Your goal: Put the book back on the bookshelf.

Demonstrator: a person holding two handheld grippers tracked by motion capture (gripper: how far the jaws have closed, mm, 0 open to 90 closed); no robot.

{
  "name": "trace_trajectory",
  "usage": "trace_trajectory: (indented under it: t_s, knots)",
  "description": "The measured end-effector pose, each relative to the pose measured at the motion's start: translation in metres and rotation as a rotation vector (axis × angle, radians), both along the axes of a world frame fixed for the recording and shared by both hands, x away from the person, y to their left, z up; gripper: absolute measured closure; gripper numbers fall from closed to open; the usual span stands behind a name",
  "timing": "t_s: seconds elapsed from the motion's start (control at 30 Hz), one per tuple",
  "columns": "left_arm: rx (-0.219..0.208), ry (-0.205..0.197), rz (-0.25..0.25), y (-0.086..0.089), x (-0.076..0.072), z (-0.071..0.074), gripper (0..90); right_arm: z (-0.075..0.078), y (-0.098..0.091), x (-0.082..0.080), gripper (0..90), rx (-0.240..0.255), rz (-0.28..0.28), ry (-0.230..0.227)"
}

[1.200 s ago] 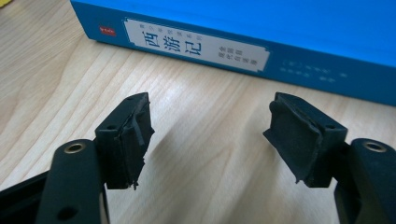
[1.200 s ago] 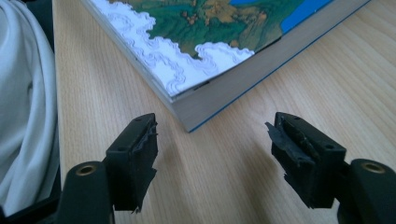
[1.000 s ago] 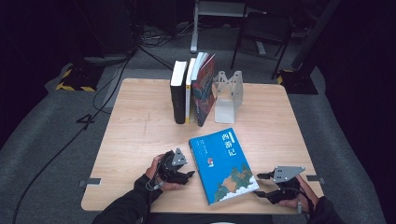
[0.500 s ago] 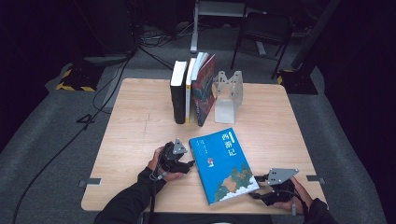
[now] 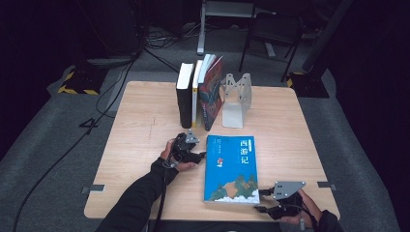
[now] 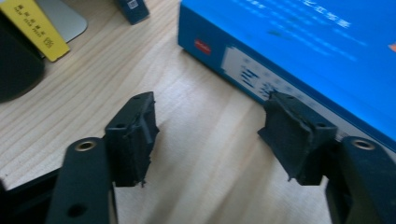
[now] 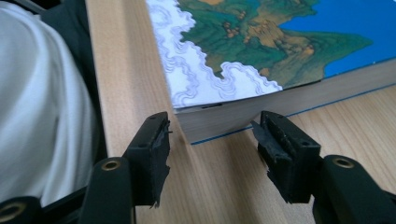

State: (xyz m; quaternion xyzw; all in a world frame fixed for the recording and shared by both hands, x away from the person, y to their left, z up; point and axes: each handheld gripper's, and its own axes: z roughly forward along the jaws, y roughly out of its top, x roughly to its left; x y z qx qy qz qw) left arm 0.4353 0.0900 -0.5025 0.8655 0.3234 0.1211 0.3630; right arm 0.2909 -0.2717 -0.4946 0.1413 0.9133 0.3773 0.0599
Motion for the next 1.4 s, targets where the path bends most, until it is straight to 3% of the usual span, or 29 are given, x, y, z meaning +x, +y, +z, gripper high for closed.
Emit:
trace_trajectory:
  t_s: [0.2,0.23,0.37,0.47,0.5,0.6,0.7,0.77,0.87,0.93,1.0,1.1,1.2,1.4]
  knots:
    - [0.026,-0.02,-0.049,0.006,-0.016,0.001,30.3,0.005,-0.018,0.009,38.0,0.033,-0.033,0.005]
    - [0.031,-0.023,-0.046,0.008,-0.02,0.002,29.9,0.005,-0.019,0.011,36.6,0.035,-0.038,0.023]
    - [0.017,-0.031,-0.047,0.016,-0.041,0.011,28.9,0.004,-0.02,0.014,36.5,0.002,-0.07,-0.001]
    - [0.025,-0.045,-0.077,0.018,-0.061,0.018,27.4,0.0,-0.014,0.017,35.6,-0.034,-0.072,-0.022]
    - [0.025,-0.045,-0.077,0.018,-0.061,0.018,26.6,0.0,-0.014,0.017,35.6,-0.034,-0.072,-0.022]
    - [0.034,-0.038,-0.123,0.019,-0.081,0.021,26.0,-0.002,-0.011,0.019,33.4,-0.022,-0.073,-0.026]
    - [0.009,-0.02,-0.159,0.021,-0.093,0.022,25.8,-0.002,-0.012,0.02,33.6,-0.014,-0.073,-0.022]
    - [-0.019,0.01,-0.203,0.021,-0.106,0.024,25.2,0.0,-0.012,0.019,35.7,-0.007,-0.079,-0.046]
    - [-0.008,0.015,-0.23,0.016,-0.12,0.024,24.7,0.002,-0.015,0.02,38.5,0.026,-0.097,-0.054]
    - [-0.003,0.009,-0.244,0.012,-0.13,0.024,24.5,0.003,-0.014,0.021,38.7,0.022,-0.105,-0.048]
    - [-0.012,0.016,-0.264,0.011,-0.136,0.025,24.6,0.002,-0.014,0.021,38.4,0.02,-0.103,-0.051]
    - [-0.021,-0.007,-0.279,0.007,-0.145,0.029,23.8,-0.001,-0.011,0.022,38.2,-0.016,-0.089,-0.052]
    - [-0.036,-0.023,-0.304,-0.002,-0.148,0.032,23.8,0.0,-0.012,0.024,36.7,-0.01,-0.083,-0.055]
    - [-0.009,-0.04,-0.358,-0.016,-0.147,0.03,23.8,0.002,-0.012,0.023,36.8,0.002,-0.089,-0.07]
